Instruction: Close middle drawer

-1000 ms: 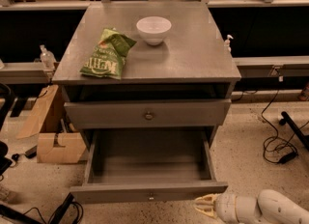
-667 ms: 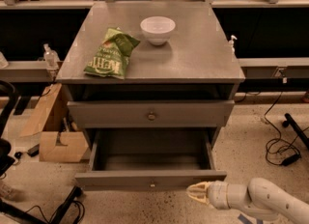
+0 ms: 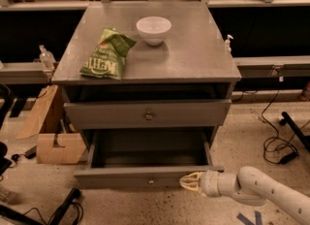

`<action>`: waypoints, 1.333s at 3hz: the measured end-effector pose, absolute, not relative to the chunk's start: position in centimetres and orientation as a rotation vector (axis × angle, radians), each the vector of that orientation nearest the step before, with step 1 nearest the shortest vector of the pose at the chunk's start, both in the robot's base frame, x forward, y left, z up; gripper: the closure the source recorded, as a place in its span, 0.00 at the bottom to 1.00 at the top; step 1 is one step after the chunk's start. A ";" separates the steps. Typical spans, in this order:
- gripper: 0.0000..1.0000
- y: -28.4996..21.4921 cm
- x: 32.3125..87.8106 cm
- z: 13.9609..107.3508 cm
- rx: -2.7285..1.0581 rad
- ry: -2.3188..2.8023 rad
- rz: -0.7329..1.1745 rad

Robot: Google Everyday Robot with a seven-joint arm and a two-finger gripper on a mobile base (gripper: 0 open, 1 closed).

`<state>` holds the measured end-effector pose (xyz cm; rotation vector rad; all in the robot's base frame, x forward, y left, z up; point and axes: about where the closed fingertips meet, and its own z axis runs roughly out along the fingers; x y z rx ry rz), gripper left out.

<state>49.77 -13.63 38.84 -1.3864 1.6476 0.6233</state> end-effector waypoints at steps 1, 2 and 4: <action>1.00 -13.2 50.6 38.8 -1.384 1.640 0.622; 1.00 -11.4 54.8 39.1 -1.387 1.618 0.611; 1.00 -10.5 57.5 39.2 -1.388 1.614 0.601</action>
Offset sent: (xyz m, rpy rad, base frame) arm 0.1372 0.0526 0.0108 0.0117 -0.0762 0.0024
